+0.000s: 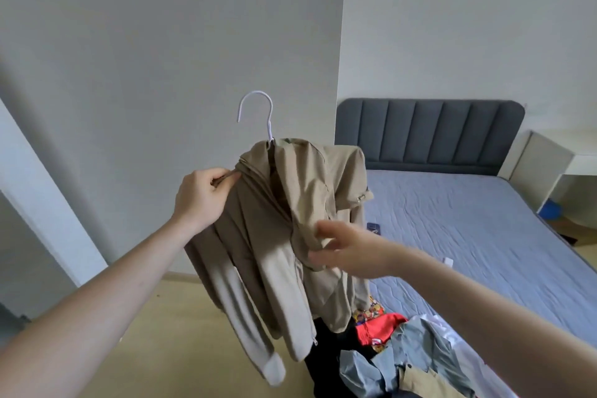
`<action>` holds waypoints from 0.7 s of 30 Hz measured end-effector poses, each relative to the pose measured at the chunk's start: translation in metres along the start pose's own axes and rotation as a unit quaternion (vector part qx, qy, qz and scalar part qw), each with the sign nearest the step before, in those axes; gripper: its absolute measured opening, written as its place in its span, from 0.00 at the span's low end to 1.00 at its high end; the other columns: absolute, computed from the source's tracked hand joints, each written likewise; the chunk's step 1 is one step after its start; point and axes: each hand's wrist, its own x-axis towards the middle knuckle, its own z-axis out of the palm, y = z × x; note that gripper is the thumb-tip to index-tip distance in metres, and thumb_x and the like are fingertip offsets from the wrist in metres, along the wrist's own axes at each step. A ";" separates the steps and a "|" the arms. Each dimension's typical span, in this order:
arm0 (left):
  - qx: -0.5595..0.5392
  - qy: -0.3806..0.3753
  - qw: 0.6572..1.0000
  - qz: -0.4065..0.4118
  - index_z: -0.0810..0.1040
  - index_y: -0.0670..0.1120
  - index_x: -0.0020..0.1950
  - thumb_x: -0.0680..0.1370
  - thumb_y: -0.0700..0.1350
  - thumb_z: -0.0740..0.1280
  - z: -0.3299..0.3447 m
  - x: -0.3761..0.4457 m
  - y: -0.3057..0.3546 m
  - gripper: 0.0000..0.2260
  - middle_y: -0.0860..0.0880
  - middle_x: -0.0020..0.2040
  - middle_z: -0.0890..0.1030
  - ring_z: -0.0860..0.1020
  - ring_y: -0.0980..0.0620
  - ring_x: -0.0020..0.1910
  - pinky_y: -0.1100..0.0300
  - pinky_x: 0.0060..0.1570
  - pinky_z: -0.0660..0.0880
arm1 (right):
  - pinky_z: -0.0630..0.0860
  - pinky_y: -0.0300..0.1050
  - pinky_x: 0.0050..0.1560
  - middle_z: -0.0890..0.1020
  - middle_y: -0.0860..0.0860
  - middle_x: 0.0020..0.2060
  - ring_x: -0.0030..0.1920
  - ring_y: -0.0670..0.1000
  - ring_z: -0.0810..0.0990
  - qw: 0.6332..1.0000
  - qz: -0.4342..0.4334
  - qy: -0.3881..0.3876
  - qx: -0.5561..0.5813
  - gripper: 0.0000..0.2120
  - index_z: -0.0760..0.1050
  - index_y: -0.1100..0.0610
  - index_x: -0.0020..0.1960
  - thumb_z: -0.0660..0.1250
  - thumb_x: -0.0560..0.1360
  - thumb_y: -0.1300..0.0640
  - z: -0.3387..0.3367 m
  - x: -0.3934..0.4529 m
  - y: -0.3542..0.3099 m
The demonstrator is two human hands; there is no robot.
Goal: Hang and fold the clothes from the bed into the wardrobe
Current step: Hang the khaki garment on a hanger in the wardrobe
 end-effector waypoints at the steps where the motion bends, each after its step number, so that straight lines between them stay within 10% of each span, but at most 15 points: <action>1: -0.008 -0.001 1.000 -0.001 0.78 0.46 0.37 0.81 0.55 0.68 0.000 0.000 0.003 0.17 0.48 0.27 0.66 0.64 0.50 0.29 0.55 0.32 0.62 | 0.77 0.40 0.56 0.80 0.33 0.54 0.52 0.39 0.82 0.999 -0.001 -0.026 -0.032 0.11 0.76 0.48 0.61 0.70 0.80 0.50 0.001 -0.002 -0.002; 4: -0.031 -0.008 0.999 0.008 0.80 0.44 0.38 0.82 0.54 0.68 -0.004 -0.001 0.012 0.17 0.47 0.28 0.67 0.64 0.51 0.30 0.55 0.33 0.62 | 0.79 0.40 0.60 0.81 0.38 0.61 0.56 0.38 0.82 0.995 -0.027 0.027 -0.096 0.25 0.71 0.44 0.74 0.71 0.79 0.47 -0.018 -0.004 0.001; 10: -0.032 -0.035 0.998 0.041 0.84 0.51 0.43 0.79 0.61 0.66 -0.013 -0.003 0.027 0.16 0.47 0.33 0.79 0.77 0.45 0.36 0.49 0.40 0.75 | 0.80 0.44 0.58 0.81 0.38 0.56 0.56 0.39 0.79 0.925 -0.068 0.363 -0.090 0.17 0.76 0.45 0.63 0.75 0.76 0.53 -0.081 -0.009 0.022; 15: -0.026 -0.081 0.995 0.042 0.85 0.55 0.45 0.76 0.65 0.66 -0.014 -0.008 0.041 0.16 0.52 0.38 0.84 0.82 0.48 0.42 0.46 0.46 0.79 | 0.70 0.54 0.72 0.75 0.43 0.69 0.71 0.49 0.70 0.942 0.006 0.288 -0.174 0.21 0.70 0.43 0.72 0.68 0.80 0.45 -0.103 -0.004 0.044; 17: -0.029 -0.092 0.995 0.030 0.86 0.56 0.45 0.76 0.62 0.67 -0.013 -0.011 0.045 0.13 0.58 0.41 0.86 0.83 0.53 0.45 0.47 0.50 0.79 | 0.77 0.50 0.61 0.83 0.41 0.56 0.57 0.44 0.80 0.960 0.005 0.236 -0.149 0.08 0.78 0.41 0.60 0.64 0.83 0.46 -0.102 -0.001 0.047; 21: -0.008 -0.110 0.994 0.000 0.86 0.56 0.45 0.78 0.58 0.69 -0.018 -0.017 0.044 0.09 0.60 0.41 0.86 0.83 0.56 0.45 0.48 0.51 0.79 | 0.78 0.57 0.46 0.81 0.50 0.35 0.38 0.50 0.79 0.977 -0.011 0.169 -0.129 0.19 0.79 0.53 0.41 0.60 0.84 0.46 -0.095 0.006 0.051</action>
